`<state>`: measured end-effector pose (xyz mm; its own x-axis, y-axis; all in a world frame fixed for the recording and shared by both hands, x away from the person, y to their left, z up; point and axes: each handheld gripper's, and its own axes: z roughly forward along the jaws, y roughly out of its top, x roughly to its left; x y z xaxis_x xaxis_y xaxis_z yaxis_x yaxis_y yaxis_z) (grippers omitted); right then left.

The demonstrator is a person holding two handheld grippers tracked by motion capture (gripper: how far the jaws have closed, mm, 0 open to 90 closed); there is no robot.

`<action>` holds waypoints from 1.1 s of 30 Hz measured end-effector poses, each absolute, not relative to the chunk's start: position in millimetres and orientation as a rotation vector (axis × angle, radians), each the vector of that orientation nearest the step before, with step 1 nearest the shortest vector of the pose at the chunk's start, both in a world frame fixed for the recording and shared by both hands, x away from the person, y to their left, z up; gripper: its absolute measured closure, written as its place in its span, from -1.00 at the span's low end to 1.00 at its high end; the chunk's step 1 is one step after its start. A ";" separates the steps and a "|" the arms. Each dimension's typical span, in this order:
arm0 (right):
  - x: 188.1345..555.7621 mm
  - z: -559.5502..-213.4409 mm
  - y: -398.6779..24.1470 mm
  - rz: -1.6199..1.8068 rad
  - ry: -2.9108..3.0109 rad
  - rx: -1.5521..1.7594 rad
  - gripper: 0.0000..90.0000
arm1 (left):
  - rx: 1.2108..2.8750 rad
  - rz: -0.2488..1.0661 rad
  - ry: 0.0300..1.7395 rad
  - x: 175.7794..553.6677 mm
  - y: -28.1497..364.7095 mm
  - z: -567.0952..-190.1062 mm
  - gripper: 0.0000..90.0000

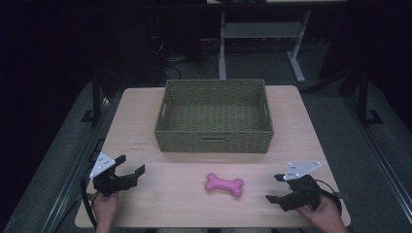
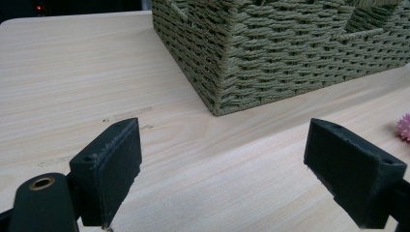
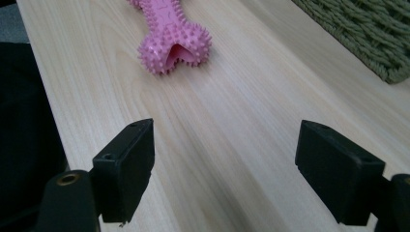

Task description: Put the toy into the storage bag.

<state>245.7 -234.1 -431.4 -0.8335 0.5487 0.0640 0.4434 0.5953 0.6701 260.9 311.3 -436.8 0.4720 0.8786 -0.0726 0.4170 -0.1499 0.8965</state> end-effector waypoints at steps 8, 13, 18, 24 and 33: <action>252.4 -424.7 -220.9 1.041 2.701 0.787 -0.53 | 1.761 0.599 1.104 261.5 310.6 -437.2 -0.72; 256.1 -421.1 -211.2 1.018 2.725 0.754 -0.53 | 1.761 0.601 1.102 261.4 311.1 -436.9 -0.71; 259.6 -419.9 -204.9 1.012 2.748 0.738 -0.53 | 1.758 0.601 1.103 261.1 311.2 -436.5 -0.72; 263.2 -412.9 -196.6 1.006 2.764 0.707 -0.54 | 1.759 0.602 1.102 261.3 311.2 -436.6 -0.72; 272.0 -407.8 -179.0 0.961 2.834 0.645 -0.56 | 1.759 0.599 1.101 261.6 310.8 -436.5 -0.71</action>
